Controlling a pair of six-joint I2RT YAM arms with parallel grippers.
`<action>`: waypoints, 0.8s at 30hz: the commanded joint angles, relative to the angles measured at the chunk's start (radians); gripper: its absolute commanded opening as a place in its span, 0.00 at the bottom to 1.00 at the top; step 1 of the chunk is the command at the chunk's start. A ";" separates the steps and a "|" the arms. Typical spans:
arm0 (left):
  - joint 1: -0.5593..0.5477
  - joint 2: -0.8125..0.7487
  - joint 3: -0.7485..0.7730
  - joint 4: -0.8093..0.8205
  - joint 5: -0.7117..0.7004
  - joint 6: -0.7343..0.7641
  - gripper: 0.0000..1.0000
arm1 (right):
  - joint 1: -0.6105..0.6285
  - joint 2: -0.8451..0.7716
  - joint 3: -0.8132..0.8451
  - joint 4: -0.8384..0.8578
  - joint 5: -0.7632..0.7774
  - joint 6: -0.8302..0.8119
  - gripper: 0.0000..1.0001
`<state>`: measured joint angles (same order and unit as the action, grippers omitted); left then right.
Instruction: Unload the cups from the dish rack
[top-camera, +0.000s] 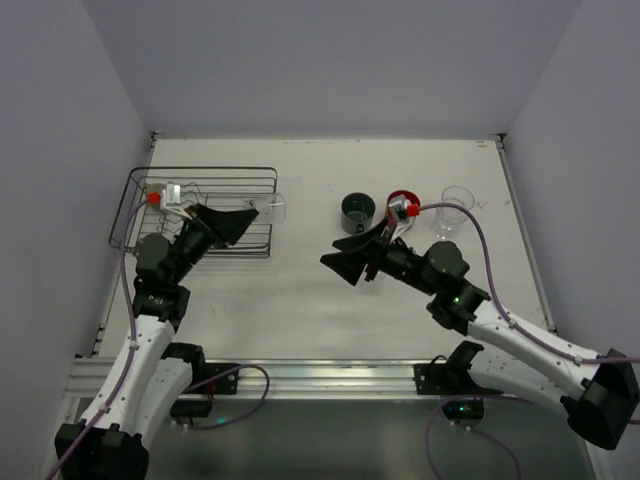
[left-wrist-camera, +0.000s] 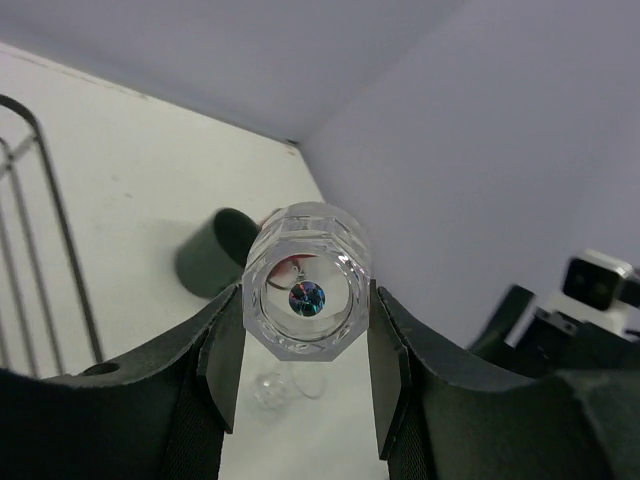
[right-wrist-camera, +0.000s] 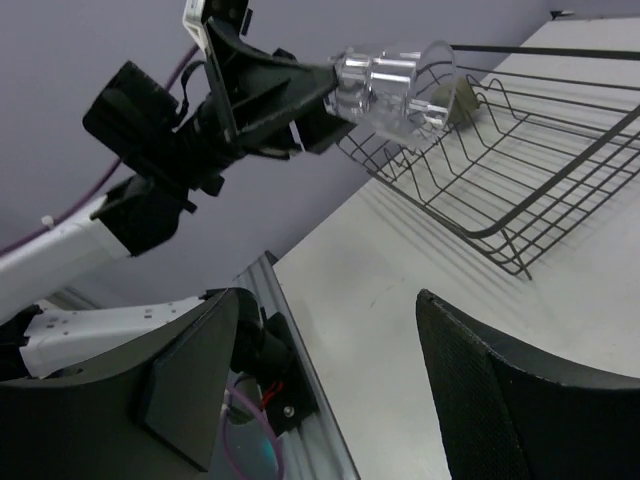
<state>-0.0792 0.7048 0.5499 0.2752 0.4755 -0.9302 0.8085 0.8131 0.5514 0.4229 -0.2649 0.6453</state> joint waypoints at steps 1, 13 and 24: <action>-0.060 -0.024 -0.083 0.356 0.164 -0.225 0.11 | -0.002 0.157 0.102 0.204 -0.069 0.082 0.75; -0.119 -0.041 -0.159 0.479 0.204 -0.254 0.10 | -0.002 0.391 0.274 0.286 -0.134 0.135 0.73; -0.156 0.001 -0.183 0.515 0.183 -0.251 0.11 | -0.002 0.478 0.323 0.362 -0.204 0.191 0.30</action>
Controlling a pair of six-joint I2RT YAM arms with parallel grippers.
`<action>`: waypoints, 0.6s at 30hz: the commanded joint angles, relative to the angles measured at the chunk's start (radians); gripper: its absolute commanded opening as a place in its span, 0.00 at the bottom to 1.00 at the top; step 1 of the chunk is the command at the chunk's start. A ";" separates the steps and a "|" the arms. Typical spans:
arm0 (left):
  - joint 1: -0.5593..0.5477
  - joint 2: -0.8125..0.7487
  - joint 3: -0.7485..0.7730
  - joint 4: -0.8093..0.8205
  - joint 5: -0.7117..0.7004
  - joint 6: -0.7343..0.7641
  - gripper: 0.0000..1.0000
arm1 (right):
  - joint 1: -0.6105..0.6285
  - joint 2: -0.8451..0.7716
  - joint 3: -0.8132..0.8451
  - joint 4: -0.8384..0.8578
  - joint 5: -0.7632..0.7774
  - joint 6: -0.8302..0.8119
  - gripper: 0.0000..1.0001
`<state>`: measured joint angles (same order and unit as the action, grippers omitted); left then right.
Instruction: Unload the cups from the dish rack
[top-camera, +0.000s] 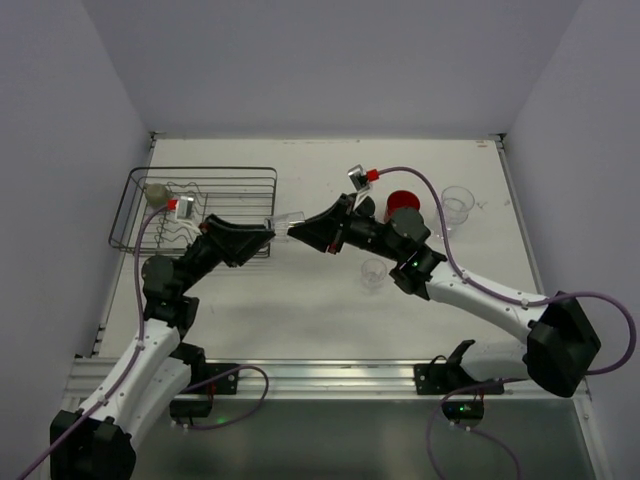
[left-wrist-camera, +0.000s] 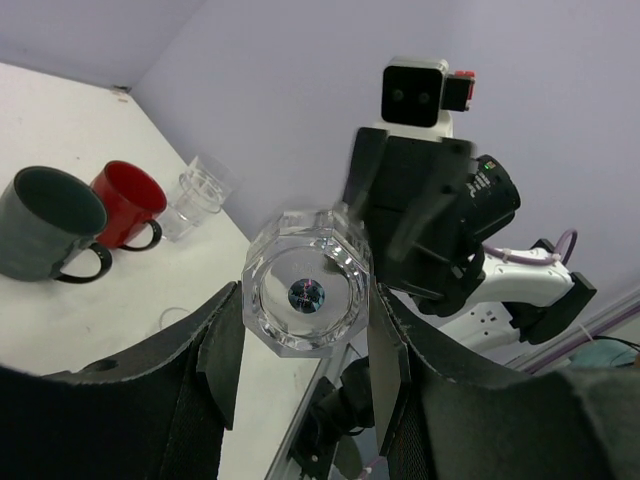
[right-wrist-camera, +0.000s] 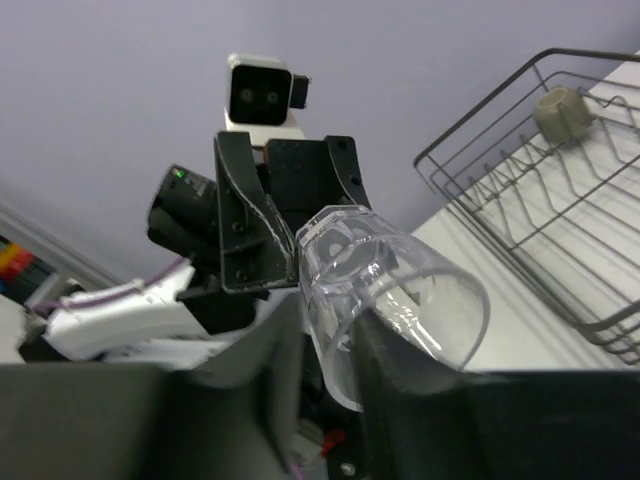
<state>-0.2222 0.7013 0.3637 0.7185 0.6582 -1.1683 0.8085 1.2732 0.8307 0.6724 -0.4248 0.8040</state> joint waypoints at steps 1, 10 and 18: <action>-0.016 0.006 0.004 0.071 0.000 -0.010 0.18 | -0.002 0.025 0.042 0.125 -0.045 0.050 0.19; -0.014 -0.074 0.320 -0.669 -0.254 0.527 0.90 | -0.003 -0.182 -0.028 -0.271 0.156 -0.177 0.00; -0.014 -0.172 0.416 -1.060 -0.547 0.853 0.94 | -0.008 -0.455 -0.093 -1.028 0.481 -0.325 0.00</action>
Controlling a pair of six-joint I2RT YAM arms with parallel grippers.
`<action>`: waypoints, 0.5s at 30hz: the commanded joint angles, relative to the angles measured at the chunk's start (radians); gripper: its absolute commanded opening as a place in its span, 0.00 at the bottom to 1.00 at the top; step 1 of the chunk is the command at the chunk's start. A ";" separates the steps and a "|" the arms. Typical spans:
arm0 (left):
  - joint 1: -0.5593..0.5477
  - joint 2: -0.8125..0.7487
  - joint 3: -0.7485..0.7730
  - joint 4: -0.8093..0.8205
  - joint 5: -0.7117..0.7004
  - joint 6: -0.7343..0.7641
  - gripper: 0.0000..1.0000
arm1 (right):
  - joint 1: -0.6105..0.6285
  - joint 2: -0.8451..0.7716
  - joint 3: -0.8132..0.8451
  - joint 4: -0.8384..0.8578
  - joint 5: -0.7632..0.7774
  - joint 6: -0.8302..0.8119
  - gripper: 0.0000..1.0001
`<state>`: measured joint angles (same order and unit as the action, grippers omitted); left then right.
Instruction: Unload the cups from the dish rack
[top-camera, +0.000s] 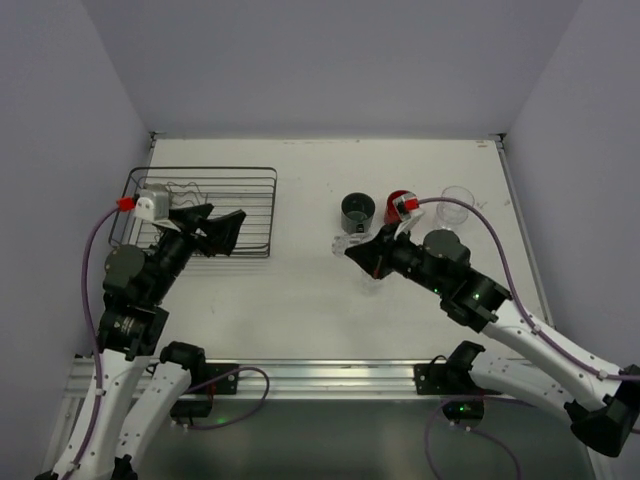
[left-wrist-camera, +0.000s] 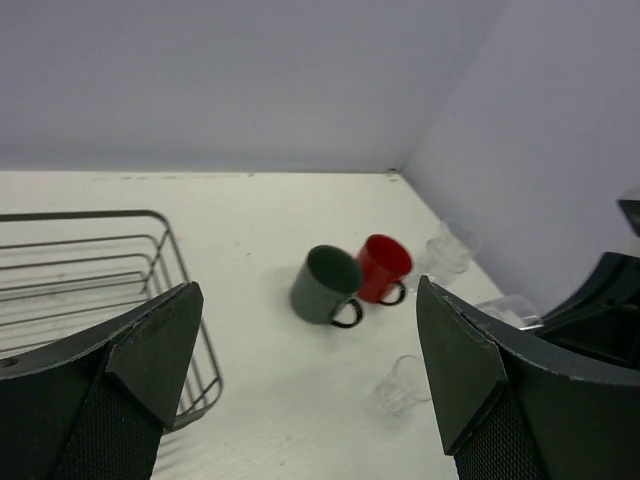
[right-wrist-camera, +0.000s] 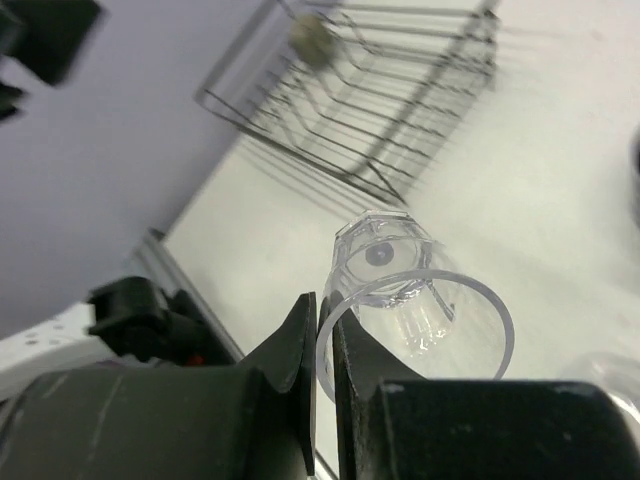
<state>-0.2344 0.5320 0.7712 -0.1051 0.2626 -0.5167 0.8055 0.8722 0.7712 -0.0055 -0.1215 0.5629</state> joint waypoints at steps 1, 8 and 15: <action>-0.002 -0.007 0.007 -0.254 -0.178 0.214 0.94 | -0.005 -0.068 -0.038 -0.399 0.195 -0.077 0.00; -0.002 -0.052 -0.055 -0.268 -0.296 0.222 0.94 | -0.006 -0.012 0.014 -0.646 0.304 -0.095 0.00; -0.002 -0.070 -0.075 -0.269 -0.287 0.218 0.94 | -0.006 0.140 0.134 -0.692 0.316 -0.158 0.00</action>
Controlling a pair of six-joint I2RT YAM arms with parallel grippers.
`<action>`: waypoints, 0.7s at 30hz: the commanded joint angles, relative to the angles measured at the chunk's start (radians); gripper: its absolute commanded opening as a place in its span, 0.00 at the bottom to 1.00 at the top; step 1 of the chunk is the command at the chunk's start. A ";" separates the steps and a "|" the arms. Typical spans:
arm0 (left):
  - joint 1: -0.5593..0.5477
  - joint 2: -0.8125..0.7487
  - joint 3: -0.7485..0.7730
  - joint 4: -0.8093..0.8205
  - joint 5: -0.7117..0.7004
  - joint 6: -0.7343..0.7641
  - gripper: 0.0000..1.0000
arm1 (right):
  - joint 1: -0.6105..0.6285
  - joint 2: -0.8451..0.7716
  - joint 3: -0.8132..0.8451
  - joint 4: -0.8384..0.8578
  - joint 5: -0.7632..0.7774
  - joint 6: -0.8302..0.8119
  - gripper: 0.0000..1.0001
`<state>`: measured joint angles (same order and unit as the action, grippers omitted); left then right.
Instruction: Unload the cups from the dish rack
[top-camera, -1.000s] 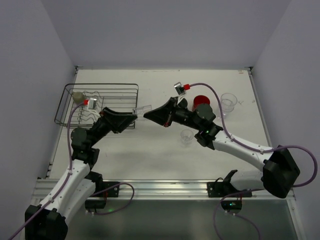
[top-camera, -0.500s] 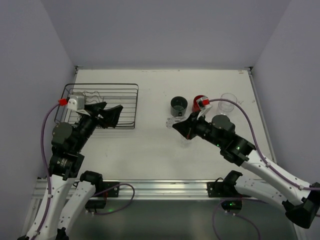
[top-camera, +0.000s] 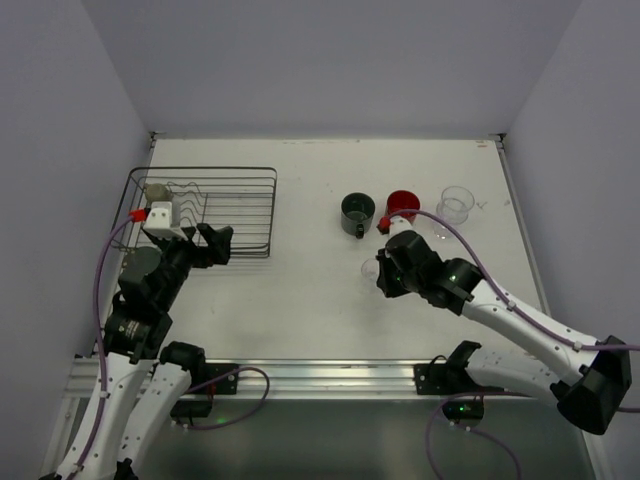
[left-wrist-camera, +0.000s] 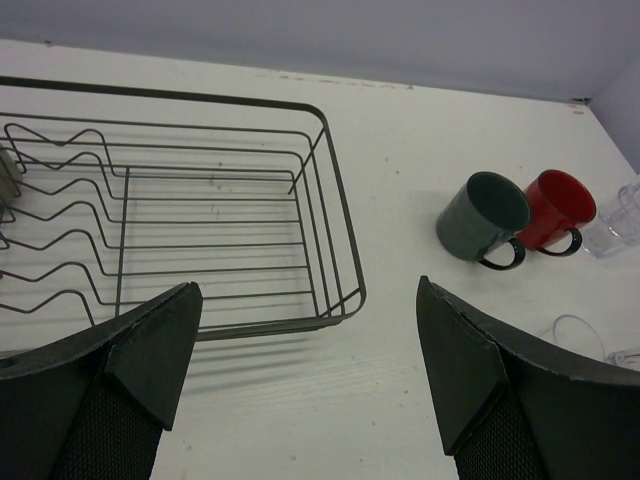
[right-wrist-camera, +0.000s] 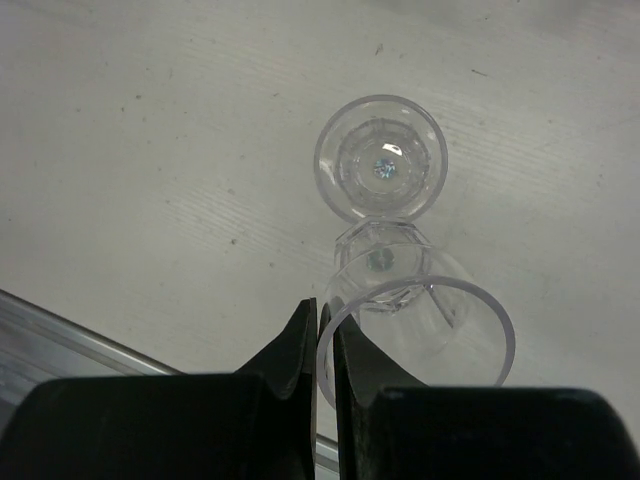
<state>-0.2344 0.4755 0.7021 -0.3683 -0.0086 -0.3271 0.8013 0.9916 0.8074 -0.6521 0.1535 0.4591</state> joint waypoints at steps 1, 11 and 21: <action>-0.002 -0.015 -0.006 -0.006 -0.016 0.026 0.94 | -0.002 0.034 0.108 -0.049 0.044 -0.065 0.00; 0.001 0.012 -0.004 0.002 0.004 0.030 0.94 | -0.001 0.157 0.222 -0.077 0.054 -0.106 0.00; 0.007 0.005 -0.006 0.006 0.004 0.033 0.94 | -0.001 0.292 0.256 -0.052 0.031 -0.134 0.00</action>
<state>-0.2314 0.4839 0.6975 -0.3683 -0.0120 -0.3206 0.8009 1.2621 1.0229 -0.7105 0.1909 0.3599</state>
